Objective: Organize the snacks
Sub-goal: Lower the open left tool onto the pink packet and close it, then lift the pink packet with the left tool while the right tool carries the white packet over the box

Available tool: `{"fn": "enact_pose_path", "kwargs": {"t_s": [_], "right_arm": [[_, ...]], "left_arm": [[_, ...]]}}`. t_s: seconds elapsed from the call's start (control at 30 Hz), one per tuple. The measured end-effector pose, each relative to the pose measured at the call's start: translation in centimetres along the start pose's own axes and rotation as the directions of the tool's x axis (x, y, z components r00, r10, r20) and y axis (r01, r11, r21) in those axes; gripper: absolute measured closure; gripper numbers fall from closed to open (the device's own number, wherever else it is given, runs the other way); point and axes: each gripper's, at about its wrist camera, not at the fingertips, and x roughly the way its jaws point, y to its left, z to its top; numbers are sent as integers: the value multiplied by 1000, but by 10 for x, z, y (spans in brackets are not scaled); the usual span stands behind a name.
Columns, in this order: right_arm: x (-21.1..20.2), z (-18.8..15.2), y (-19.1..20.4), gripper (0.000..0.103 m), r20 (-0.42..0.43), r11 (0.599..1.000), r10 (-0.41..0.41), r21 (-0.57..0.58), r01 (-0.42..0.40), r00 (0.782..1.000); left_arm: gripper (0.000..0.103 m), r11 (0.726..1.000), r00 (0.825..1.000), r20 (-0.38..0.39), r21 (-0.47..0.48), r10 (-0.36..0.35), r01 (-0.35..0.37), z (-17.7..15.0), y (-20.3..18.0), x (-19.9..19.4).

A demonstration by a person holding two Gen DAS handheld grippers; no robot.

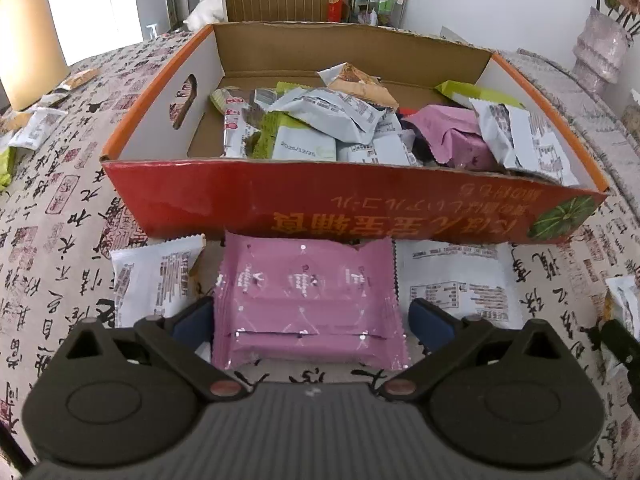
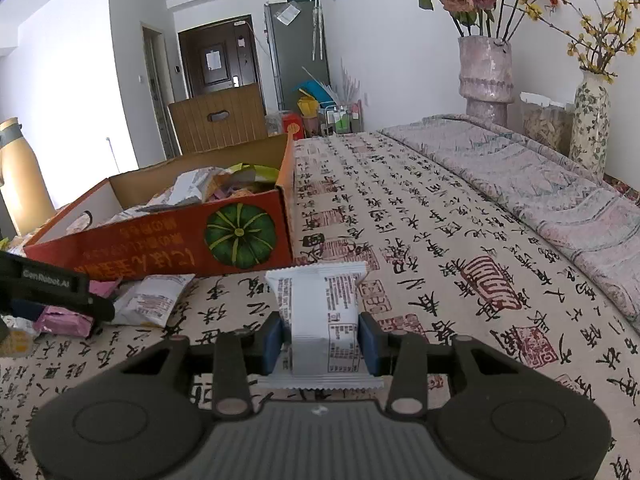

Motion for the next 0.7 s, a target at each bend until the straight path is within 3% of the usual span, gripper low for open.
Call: {"fn": "enact_pose_path", "kwargs": {"t_s": [0.23,0.4,0.5,0.7], "right_arm": [[3,-1,-1,64,-7,1000,0,2,0,1000],[4,-1,-1,64,-7,1000,0,5,0,1000],[3,-1,0,64,-3,1000,-3,3,3,1000],[-5,-1,2,64,18,1000,-3,-5,3,1000]], "left_arm": [[6,999,1000,13,23,25,-25,-3,-6,-1],[26,999,1000,26,42,14,-15,-4,-9,-7],[32,999,1000,31,41,6,-7,-4,-8,-9],[35,999,999,42,35,-4,2,-8,-4,-18]]}}
